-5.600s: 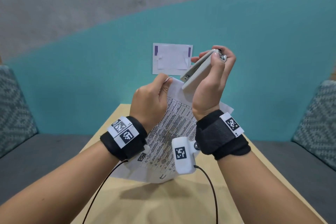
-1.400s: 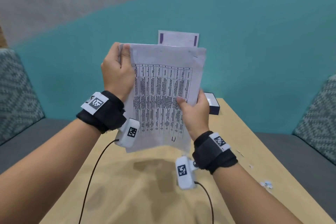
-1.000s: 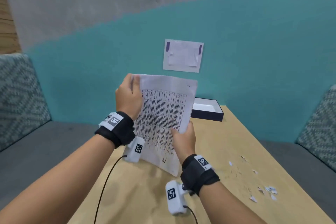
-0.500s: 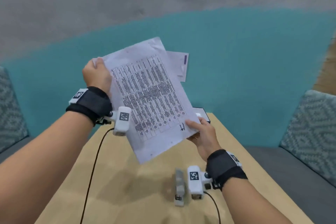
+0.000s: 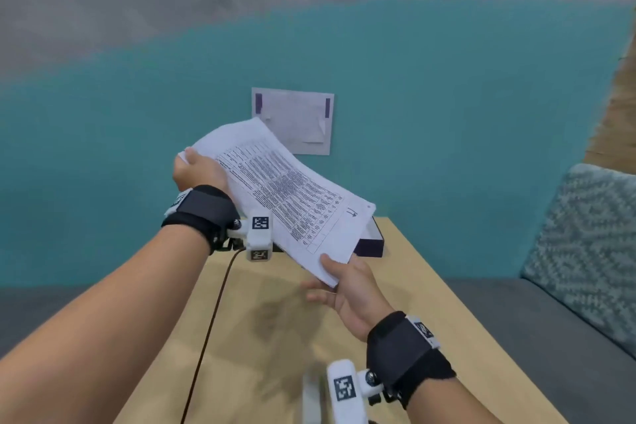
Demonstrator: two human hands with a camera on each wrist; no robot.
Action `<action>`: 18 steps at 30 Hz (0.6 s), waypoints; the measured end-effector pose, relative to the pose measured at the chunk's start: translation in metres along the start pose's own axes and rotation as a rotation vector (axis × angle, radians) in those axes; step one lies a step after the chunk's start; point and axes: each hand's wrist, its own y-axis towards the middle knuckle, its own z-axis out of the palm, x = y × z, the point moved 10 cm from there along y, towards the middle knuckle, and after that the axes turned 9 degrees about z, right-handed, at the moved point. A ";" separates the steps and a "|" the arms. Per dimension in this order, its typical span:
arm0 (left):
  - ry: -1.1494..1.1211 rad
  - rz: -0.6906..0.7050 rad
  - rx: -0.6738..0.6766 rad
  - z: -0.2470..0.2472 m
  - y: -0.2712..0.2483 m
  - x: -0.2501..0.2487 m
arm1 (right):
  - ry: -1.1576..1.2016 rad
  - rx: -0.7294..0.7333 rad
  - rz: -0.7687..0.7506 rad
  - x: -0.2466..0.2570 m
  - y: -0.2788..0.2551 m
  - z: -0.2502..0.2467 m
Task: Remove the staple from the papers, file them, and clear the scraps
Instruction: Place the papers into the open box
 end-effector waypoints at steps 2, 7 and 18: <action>-0.041 -0.081 0.069 0.023 -0.001 0.031 | -0.069 -0.100 -0.017 0.013 0.023 -0.022; -0.110 -0.323 0.367 0.091 0.001 0.115 | -0.234 -0.318 0.012 0.053 0.097 -0.090; 0.443 -0.223 0.804 0.165 0.014 0.242 | -0.392 -0.566 0.160 0.064 0.223 -0.193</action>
